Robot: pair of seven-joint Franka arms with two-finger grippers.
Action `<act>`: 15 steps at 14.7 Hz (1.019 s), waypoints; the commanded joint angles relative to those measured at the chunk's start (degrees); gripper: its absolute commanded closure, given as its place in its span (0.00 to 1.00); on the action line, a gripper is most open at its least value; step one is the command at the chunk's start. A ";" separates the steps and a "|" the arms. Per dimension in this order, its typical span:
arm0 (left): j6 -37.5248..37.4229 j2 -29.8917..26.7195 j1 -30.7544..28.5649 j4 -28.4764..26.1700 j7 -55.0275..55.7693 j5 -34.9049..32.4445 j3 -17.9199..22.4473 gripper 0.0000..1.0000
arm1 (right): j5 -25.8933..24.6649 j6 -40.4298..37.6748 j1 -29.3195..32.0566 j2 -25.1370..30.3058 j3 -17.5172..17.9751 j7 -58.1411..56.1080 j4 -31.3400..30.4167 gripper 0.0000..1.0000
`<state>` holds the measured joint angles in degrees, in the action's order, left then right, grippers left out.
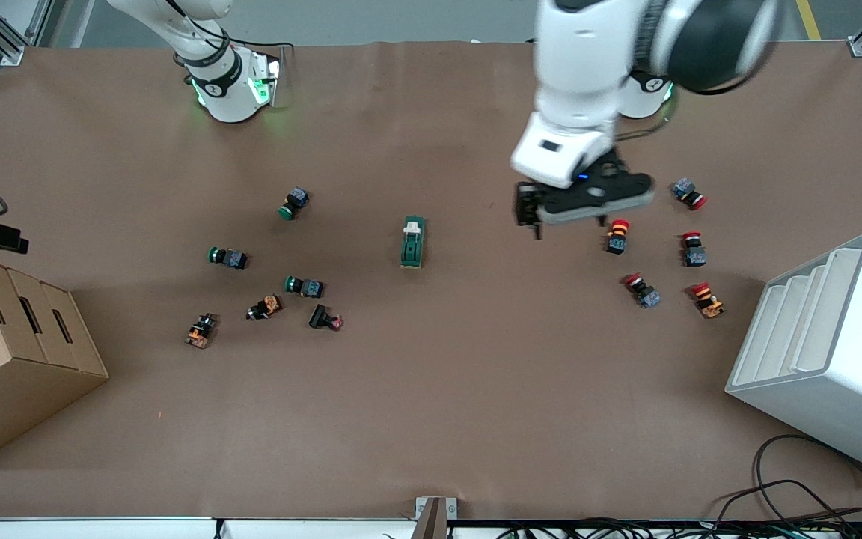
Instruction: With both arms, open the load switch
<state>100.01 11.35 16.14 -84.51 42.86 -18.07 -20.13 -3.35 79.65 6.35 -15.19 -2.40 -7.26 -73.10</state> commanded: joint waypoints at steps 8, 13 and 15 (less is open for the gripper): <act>-10.10 -11.42 -5.58 -5.30 -35.10 13.04 9.85 0.00 | 0.71 1.65 0.95 17.82 0.82 -0.74 -16.72 0.00; -10.36 -14.42 -7.43 -8.56 -39.25 15.42 12.84 0.00 | 0.88 1.39 -1.34 20.38 -0.24 -0.56 -16.81 0.00; -10.27 -14.86 -9.19 -8.92 -40.92 16.31 12.93 0.00 | 0.89 0.08 -1.25 20.82 -0.32 -0.47 -16.81 0.00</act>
<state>89.64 -1.47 8.33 -91.44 3.90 -3.46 -7.33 -3.24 79.81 5.54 3.39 -2.21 -7.35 -87.43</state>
